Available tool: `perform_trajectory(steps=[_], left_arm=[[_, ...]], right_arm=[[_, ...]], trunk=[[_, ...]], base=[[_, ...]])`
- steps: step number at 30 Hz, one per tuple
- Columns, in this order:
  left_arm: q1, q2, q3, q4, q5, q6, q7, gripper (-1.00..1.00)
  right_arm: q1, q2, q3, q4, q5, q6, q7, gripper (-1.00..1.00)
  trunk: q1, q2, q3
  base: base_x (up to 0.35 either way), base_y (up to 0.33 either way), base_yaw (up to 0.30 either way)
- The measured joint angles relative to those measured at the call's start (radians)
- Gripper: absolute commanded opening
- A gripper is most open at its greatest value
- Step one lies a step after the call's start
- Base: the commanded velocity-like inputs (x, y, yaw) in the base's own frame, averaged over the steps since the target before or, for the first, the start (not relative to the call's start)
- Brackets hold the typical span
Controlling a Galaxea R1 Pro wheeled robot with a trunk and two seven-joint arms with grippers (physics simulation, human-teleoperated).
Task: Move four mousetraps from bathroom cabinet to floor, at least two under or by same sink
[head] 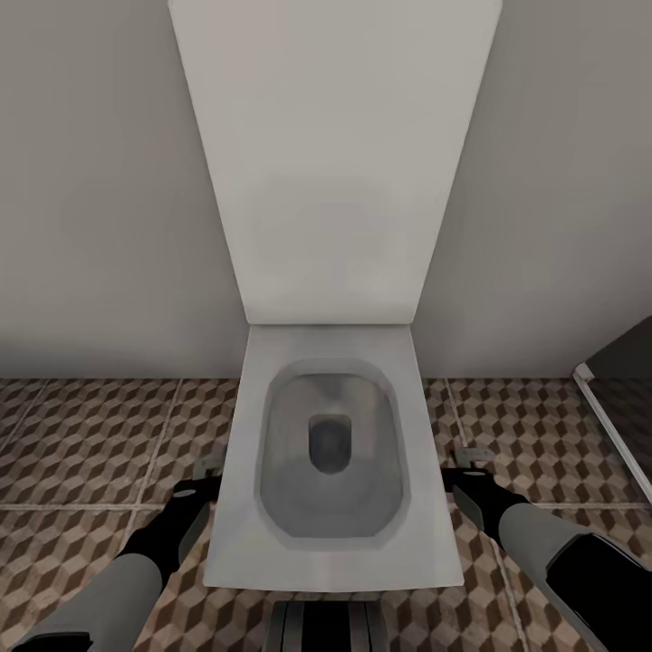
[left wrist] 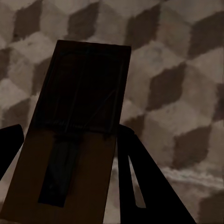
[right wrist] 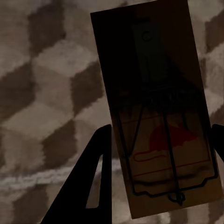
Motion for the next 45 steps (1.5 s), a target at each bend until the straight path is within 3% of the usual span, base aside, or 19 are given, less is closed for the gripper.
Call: perform_trajectory(steps=[18,30,45], left_arm=[[0.0,0.032,0.0,0.092,0.006,-0.006,0.0,-1.0],[0.0,0.035,0.0,0.1,0.013,-0.049,0.0,-1.0],[0.0,0.035,0.0,0.104,0.015,-0.054,0.0,-1.0]], right_arm=[[0.0,0.005,0.0,0.035,-0.002,-0.052,0.042,-1.0],[-0.001,0.008,0.0,0.038,-0.002,-0.049,0.044,-1.0],[0.0,0.009,-0.001,0.071,-0.003,-0.054,0.061,-1.0]], trunk=[[0.0,0.0,0.0],[0.0,0.0,0.0],[0.0,0.0,0.0]], base=[[0.0,0.0,0.0],[0.0,0.0,0.0],[0.0,0.0,0.0]])
